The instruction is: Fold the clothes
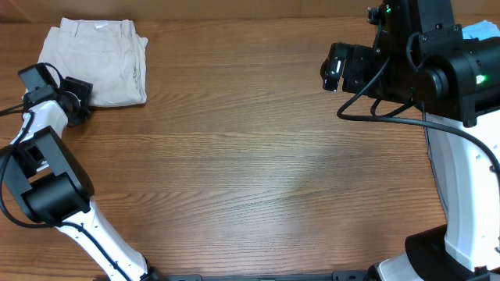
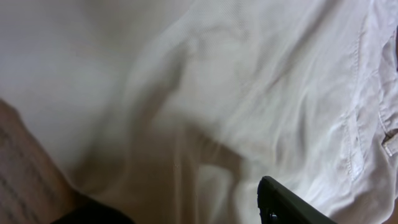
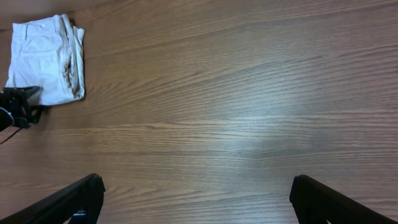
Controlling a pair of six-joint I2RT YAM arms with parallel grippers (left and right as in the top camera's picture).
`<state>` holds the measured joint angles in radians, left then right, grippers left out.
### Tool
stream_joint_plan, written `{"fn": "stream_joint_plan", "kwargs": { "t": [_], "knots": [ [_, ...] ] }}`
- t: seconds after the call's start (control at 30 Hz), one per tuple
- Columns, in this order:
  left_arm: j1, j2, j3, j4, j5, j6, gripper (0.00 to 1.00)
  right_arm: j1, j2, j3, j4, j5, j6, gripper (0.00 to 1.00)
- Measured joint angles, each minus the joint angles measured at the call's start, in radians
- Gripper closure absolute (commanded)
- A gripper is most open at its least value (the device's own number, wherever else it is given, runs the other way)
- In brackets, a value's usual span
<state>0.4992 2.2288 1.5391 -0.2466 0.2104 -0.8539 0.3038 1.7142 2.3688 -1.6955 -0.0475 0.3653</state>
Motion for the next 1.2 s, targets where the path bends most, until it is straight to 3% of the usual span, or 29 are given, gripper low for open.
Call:
{"fn": "stream_joint_plan", "kwargs": {
  "t": [1.2],
  "knots": [
    [-0.081,0.032,-0.001,0.152,-0.085,-0.01,0.29,0.0,0.0,0.0,0.0,-0.001,0.0,0.0]
  ]
}}
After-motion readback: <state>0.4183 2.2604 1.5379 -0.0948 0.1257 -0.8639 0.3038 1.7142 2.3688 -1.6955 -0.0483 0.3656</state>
